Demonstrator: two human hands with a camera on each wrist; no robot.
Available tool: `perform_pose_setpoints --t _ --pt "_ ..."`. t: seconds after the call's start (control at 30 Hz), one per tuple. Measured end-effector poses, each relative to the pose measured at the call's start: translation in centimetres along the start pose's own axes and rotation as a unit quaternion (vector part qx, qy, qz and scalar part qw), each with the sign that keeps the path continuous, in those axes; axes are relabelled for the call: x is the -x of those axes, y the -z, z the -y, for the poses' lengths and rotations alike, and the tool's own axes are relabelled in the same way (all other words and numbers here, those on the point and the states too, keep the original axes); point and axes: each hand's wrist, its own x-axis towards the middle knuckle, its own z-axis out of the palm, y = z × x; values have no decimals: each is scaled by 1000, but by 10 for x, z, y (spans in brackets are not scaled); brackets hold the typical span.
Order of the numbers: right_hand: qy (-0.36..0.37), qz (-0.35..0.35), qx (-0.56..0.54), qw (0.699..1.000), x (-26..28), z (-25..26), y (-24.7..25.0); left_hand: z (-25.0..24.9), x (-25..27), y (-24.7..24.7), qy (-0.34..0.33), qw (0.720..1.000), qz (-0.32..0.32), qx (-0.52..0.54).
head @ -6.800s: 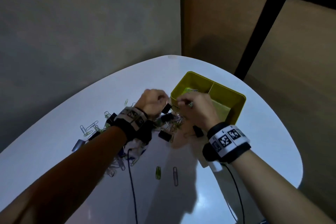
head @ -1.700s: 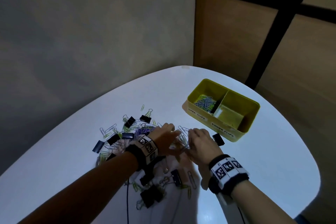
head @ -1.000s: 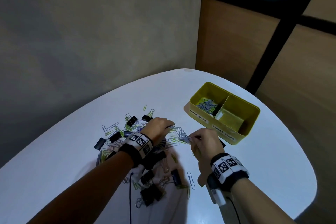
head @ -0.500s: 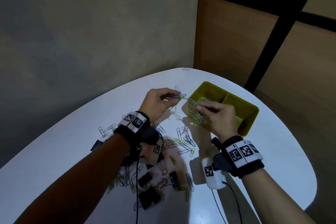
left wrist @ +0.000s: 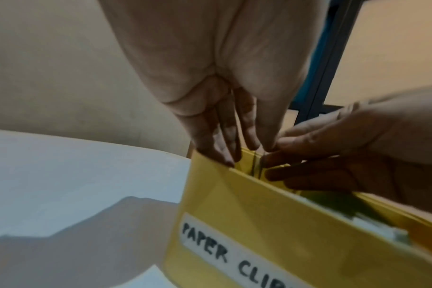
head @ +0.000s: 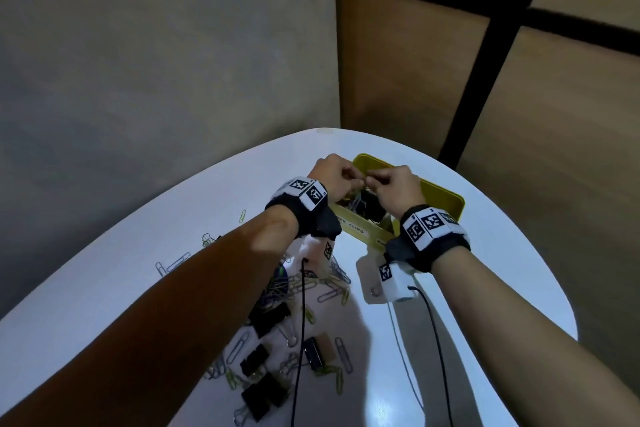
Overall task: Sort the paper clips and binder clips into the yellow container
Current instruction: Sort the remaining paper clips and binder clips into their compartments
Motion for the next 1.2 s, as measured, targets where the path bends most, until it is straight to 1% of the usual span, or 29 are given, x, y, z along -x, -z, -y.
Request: perform_pose_setpoints --t 0.07,0.13,0.2,0.27,0.3,0.33,0.37,0.4,0.43,0.47,0.53,0.6,0.67,0.73,0.8,0.83,0.87,0.9,0.93,1.0,1.07,1.13,1.17,1.2 --pt "16 30 29 999 4 -2 2 6 3 2 -3 1000 -2 -11" --pt "40 24 18 999 11 -1 5 12 9 8 -10 1000 -22 18" --pt "65 1 -6 998 24 3 7 22 19 13 -15 998 -36 53" --pt "92 -10 -39 995 42 9 5 36 35 19 -13 997 -36 73" --pt "104 4 -56 993 52 10 4 45 44 21 -14 998 -21 63" --pt "116 36 -67 990 62 11 1 52 54 22 -16 999 7 35" --pt "125 85 -59 987 71 10 -3 59 64 24 -22 999 46 -8" --pt "132 139 -24 981 79 7 -8 66 74 24 -28 993 92 -64" --pt "135 184 32 973 85 1 -15 73 83 22 -33 982 138 -122" --pt "135 214 96 963 89 -7 -23 78 92 19 -33 968 177 -175" --pt "103 249 204 941 96 -21 -35 82 109 11 -37 942 232 -240" --pt "75 260 265 925 103 -30 -42 79 125 1 -46 927 284 -240" --pt "79 268 290 915 109 -33 -41 72 137 -13 -65 907 326 -258" --pt "71 317 291 900 118 -30 -38 69 144 -26 -68 888 355 -285" --pt "55 376 273 884 119 -33 -37 71 143 -32 -57 880 371 -290" --pt "52 402 278 871 120 -35 -38 74 142 -33 -66 887 363 -278" --pt "52 423 285 858 122 -38 -39 76 141 -34 -90 901 343 -252" --pt "52 441 293 847 125 -40 -41 81 138 -36 -119 919 311 -212" --pt "51 454 300 838 129 -42 -43 84 136 -36 -134 932 284 -182" --pt "58 450 324 830 136 -47 -48 85 132 -32 -128 941 261 -173" --pt "73 422 340 837 137 -49 -52 88 132 -28 -116 951 246 -149" --pt "71 396 329 855 134 -51 -54 89 139 -29 -113 954 256 -107" --pt "71 387 321 862 132 -50 -54 92 143 -32 -119 951 273 -89" --pt "72 378 316 867 130 -50 -54 91 147 -36 -127 944 281 -117"
